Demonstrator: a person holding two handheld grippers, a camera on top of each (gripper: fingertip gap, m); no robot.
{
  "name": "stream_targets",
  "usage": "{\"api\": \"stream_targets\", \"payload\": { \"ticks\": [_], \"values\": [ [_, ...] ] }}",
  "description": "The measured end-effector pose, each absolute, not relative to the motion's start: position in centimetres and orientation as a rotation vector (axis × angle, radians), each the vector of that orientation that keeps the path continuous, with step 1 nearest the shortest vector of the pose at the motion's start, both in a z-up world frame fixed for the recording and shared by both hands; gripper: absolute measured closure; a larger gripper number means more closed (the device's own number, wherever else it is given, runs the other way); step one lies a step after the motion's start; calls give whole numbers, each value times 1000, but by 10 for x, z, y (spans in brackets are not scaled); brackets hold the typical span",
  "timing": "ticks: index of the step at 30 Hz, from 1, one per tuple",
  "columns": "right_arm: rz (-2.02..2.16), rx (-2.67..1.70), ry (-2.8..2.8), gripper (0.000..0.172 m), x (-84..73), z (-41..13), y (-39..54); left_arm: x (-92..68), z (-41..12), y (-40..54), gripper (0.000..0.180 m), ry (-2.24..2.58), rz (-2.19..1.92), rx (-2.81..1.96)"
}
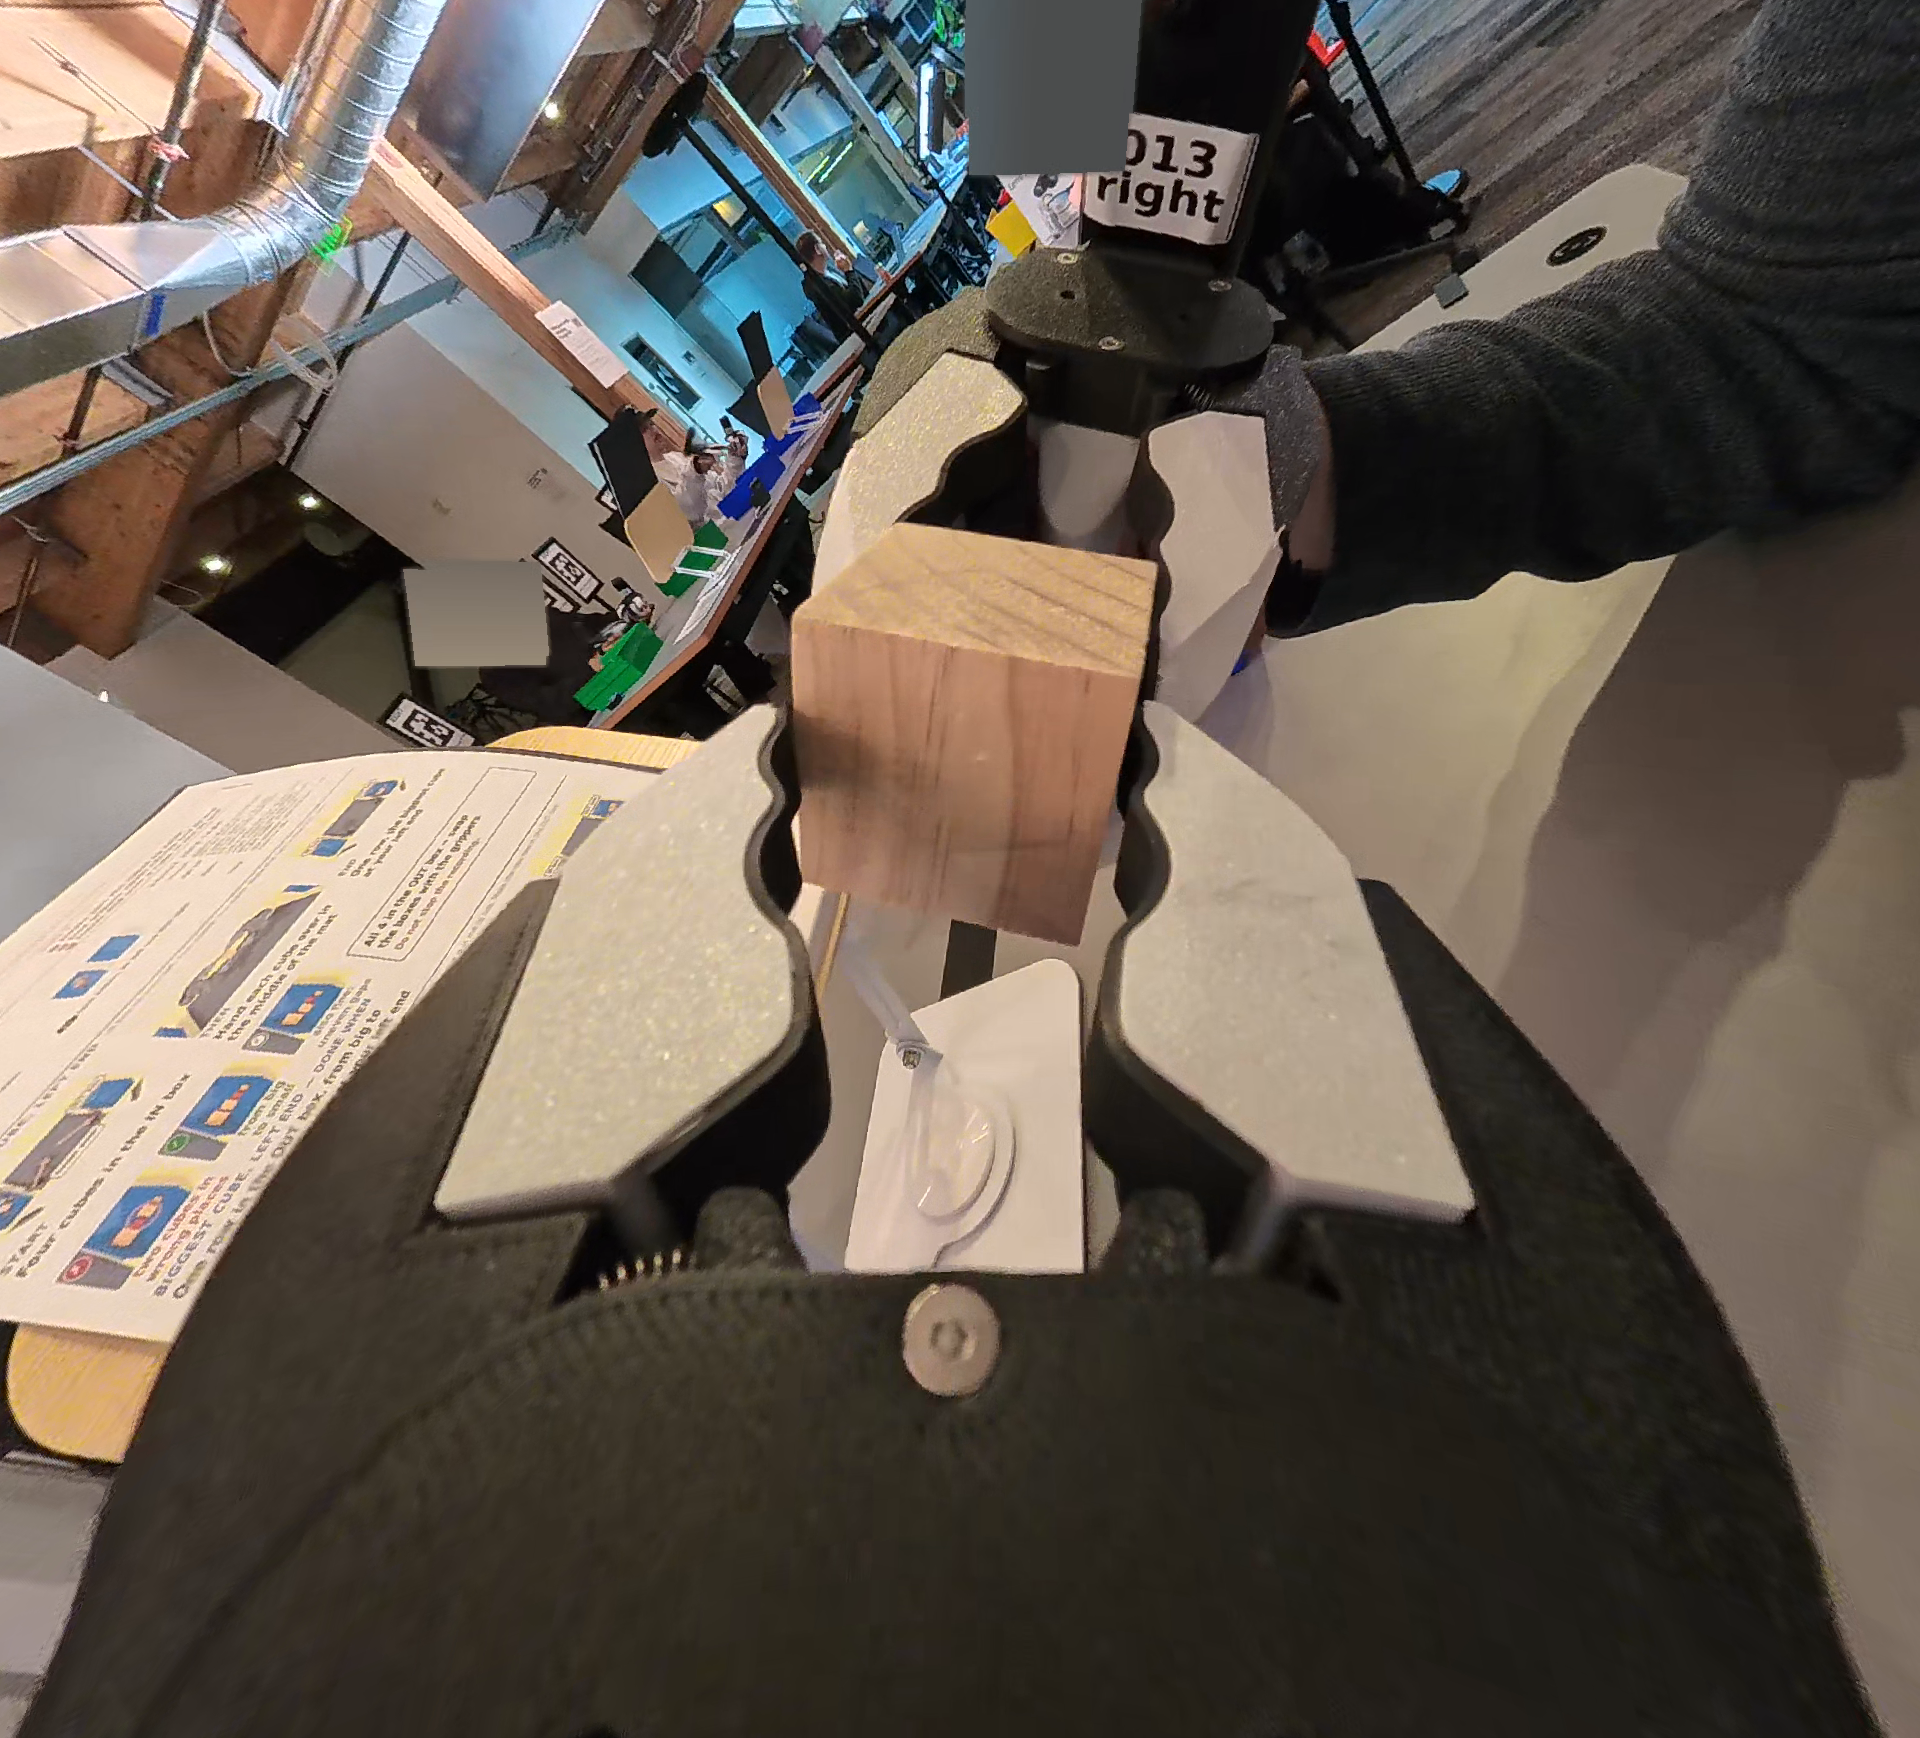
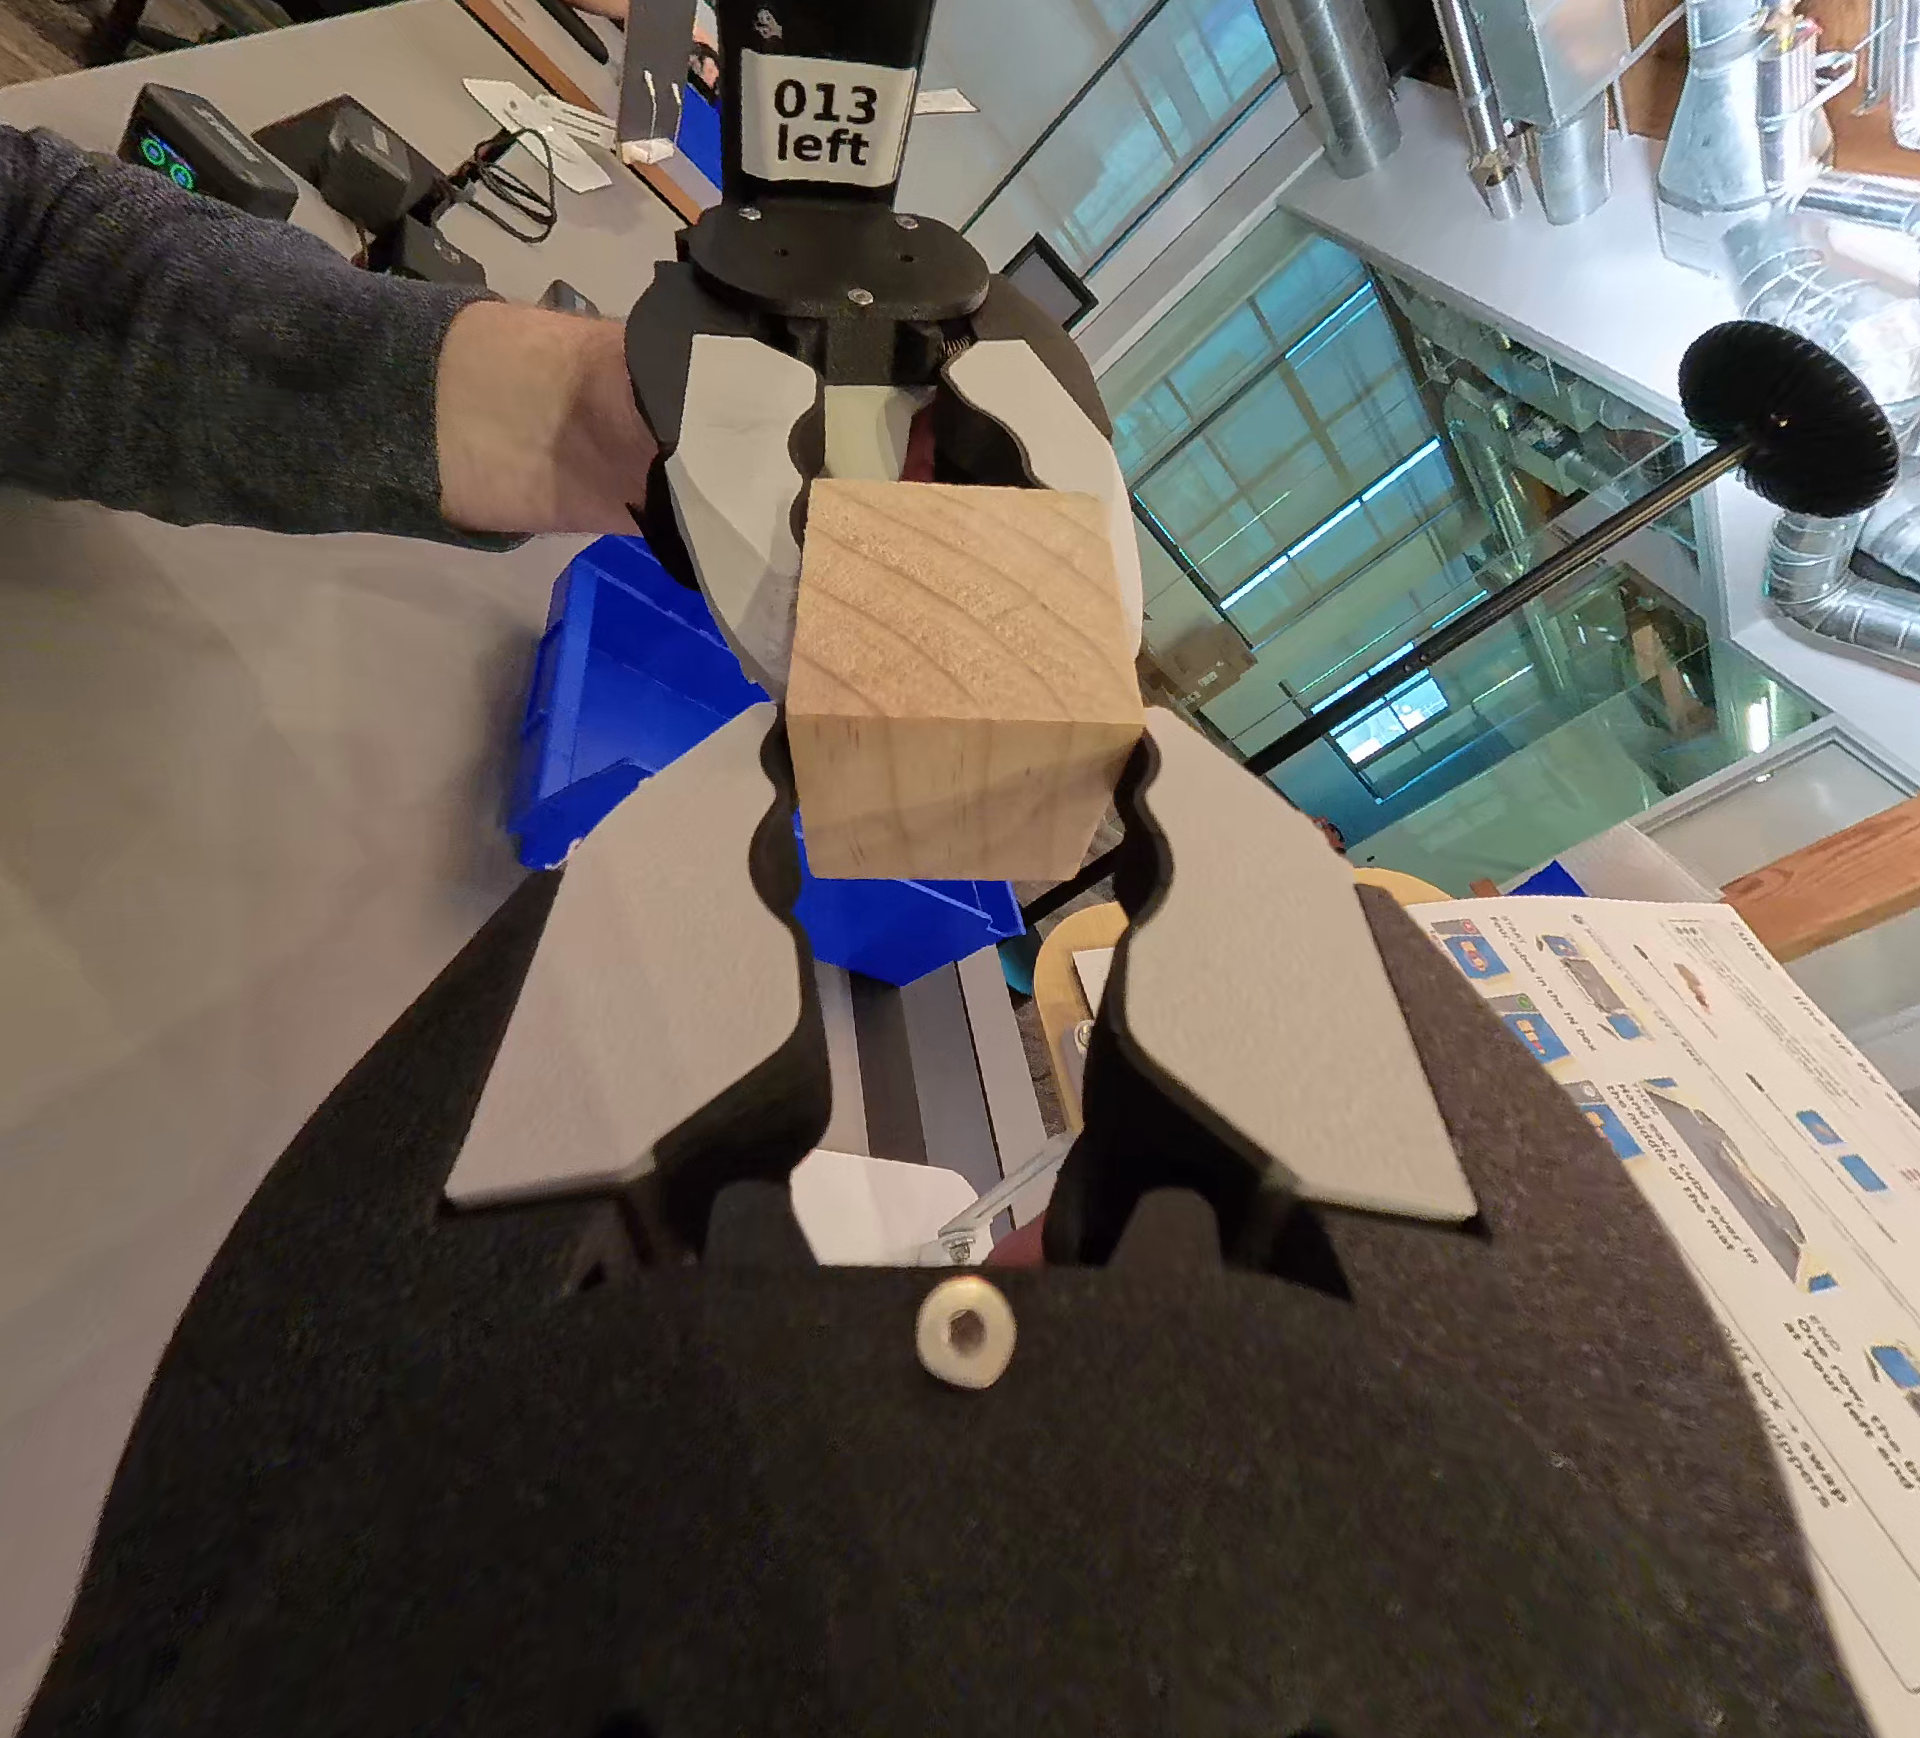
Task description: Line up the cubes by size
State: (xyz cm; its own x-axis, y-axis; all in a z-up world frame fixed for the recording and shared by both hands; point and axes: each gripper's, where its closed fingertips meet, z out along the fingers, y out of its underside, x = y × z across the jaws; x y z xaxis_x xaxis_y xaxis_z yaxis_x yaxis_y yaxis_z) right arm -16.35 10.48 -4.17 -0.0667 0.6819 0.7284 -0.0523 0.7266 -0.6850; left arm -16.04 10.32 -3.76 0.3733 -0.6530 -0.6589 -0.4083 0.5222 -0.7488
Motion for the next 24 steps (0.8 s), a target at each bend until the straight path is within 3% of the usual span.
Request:
{"api": "stream_targets", "payload": {
  "ticks": [14,16,19,24],
  "values": [
    [668,-557,-1503,114,-158,-33,110,-173,-22,96,125,1228,-97,-1077],
    [652,-571,-1496,114,-154,-30,115,-182,-16,99,136,1219,3,-1090],
    [623,-590,-1487,113,-147,-25,122,-188,-1,97,176,1203,133,-1101],
    [529,-620,-1426,113,-119,-2,140,-187,39,92,180,1078,363,-1103]
  ]
}}
